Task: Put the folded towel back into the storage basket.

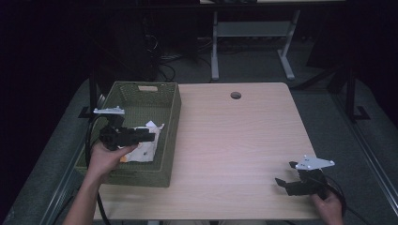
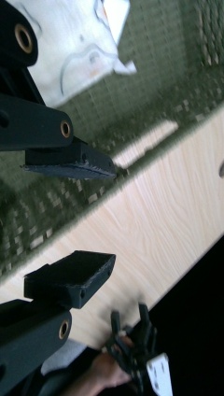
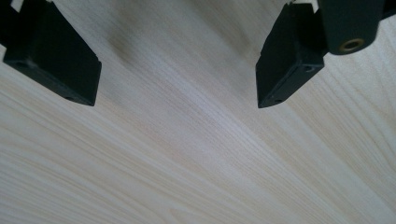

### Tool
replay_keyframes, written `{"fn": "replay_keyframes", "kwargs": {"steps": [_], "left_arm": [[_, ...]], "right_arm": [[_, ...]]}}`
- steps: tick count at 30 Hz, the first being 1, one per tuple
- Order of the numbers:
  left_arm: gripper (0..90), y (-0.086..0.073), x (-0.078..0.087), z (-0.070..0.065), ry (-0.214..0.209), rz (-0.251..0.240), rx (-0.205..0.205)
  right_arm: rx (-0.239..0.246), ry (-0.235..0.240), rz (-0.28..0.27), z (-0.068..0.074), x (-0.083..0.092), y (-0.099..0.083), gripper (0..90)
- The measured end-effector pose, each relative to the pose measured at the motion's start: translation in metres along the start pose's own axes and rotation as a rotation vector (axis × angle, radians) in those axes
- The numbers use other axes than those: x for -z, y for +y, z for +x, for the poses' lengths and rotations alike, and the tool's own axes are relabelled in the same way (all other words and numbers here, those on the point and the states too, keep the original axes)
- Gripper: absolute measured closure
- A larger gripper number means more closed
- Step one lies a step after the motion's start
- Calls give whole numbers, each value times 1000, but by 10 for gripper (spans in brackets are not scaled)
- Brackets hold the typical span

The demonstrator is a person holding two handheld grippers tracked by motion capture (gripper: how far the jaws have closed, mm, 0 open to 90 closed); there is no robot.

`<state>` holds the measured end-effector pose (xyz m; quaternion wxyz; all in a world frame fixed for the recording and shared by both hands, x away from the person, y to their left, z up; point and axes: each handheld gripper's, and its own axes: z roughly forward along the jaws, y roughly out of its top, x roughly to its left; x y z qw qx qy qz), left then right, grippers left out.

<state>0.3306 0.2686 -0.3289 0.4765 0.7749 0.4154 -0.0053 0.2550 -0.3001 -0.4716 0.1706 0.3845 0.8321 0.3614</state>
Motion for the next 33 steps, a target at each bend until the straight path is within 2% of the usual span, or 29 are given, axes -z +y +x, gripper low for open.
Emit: {"fn": "replay_keyframes", "kwargs": {"steps": [10,15,21,26,33], "left_arm": [[510,4,-12,-33,-65,-31,-64],[507,5,-22,-45,-79,-22,-97],[508,8,-33,-60,-116,-21,-136],[507,12,-43,-71,-136,-20,-157],[502,16,-62,-86,-152,5,-192]], "right_arm": [[-2,-1,-12,1,2,1,136],[-1,-2,-16,1,3,0,136],[-2,-10,-21,0,4,0,136],[-6,-12,-21,0,4,0,136],[-6,-11,-30,-1,6,-1,137]]}}
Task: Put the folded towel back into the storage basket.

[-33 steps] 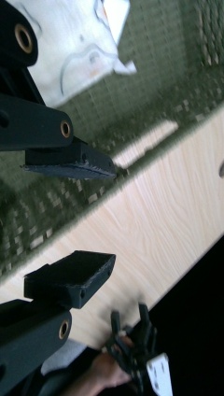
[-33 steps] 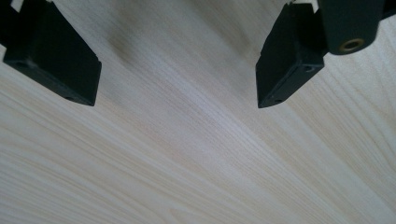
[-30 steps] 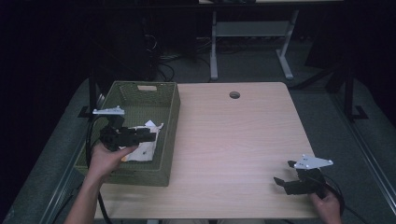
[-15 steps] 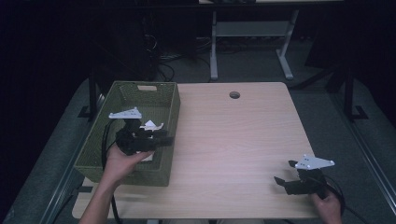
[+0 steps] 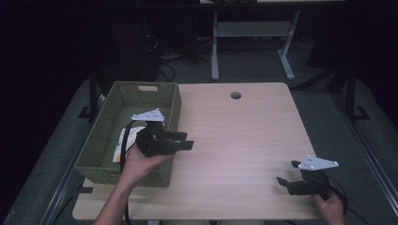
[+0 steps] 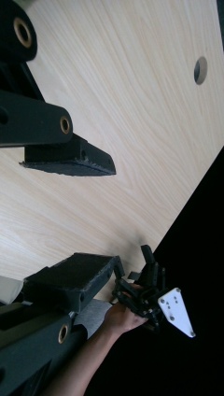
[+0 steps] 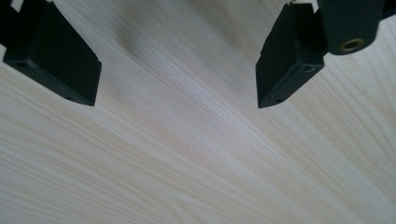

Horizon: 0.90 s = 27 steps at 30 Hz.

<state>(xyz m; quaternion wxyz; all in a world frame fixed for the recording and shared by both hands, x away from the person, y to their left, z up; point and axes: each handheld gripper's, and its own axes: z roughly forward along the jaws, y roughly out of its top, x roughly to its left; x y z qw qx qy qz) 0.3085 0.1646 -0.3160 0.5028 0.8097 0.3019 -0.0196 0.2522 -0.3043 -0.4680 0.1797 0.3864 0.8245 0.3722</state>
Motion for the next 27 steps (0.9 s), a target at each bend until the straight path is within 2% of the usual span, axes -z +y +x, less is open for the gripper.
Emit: {"fn": "replay_keyframes", "kwargs": {"steps": [5,14,21,27], "left_arm": [[498,4,-16,-7,-18,9,-14],[493,6,-44,-17,-20,31,-36],[488,3,-68,-27,-37,58,-52],[479,-3,-84,-36,-42,54,-47]], "right_arm": [[-2,0,0,0,0,0,136],[-6,2,-5,-2,1,-1,136],[-8,2,-4,-2,2,-1,136],[-9,1,-7,-2,2,-2,137]]}}
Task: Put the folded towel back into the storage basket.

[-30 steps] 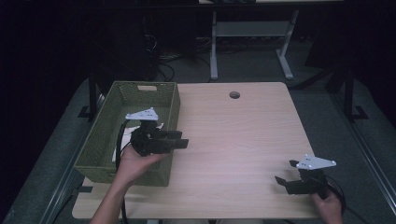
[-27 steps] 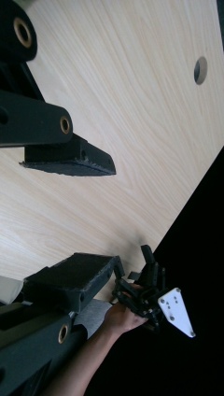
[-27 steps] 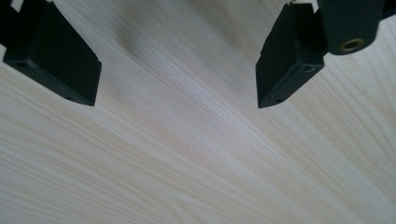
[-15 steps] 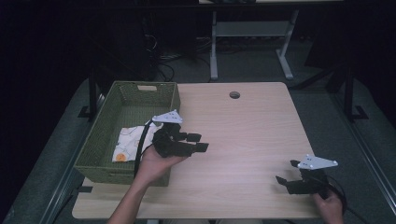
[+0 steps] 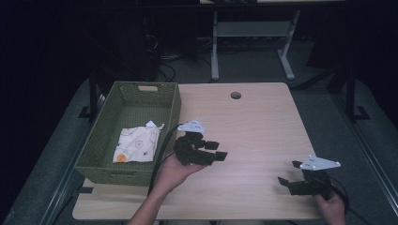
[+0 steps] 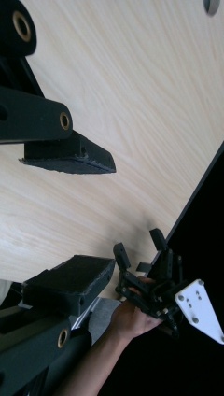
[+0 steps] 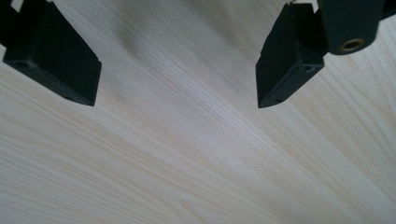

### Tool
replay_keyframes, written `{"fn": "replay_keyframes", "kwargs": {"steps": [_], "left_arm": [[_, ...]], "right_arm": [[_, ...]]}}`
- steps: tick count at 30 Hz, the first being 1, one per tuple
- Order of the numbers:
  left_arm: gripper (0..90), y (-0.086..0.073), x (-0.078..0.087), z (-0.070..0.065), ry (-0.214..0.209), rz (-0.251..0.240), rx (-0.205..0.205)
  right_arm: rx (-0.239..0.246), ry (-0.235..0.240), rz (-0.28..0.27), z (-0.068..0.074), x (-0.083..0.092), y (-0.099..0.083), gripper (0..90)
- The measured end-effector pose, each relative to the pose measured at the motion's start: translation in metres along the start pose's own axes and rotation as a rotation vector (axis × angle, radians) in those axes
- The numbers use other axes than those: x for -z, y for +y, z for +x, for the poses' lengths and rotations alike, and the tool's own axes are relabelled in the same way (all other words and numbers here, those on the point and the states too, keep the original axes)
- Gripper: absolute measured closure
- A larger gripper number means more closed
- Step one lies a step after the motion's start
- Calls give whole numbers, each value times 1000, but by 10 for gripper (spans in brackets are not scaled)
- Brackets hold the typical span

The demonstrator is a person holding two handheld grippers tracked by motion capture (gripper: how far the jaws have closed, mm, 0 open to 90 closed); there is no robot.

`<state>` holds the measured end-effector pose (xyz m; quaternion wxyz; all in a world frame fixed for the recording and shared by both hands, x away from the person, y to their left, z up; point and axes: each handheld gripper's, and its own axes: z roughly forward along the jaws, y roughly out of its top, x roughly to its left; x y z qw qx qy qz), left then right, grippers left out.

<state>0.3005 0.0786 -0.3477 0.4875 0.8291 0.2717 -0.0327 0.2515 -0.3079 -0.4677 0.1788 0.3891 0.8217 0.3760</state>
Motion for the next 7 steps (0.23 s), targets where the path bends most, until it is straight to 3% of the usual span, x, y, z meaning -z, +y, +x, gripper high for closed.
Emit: {"fn": "replay_keyframes", "kwargs": {"steps": [5,7], "left_arm": [[448,-8,-13,-11,6,2,-15],[439,-11,-17,-16,34,10,-33]], "right_arm": [[3,1,0,0,0,0,136],[10,-1,-4,0,0,0,136]]}}
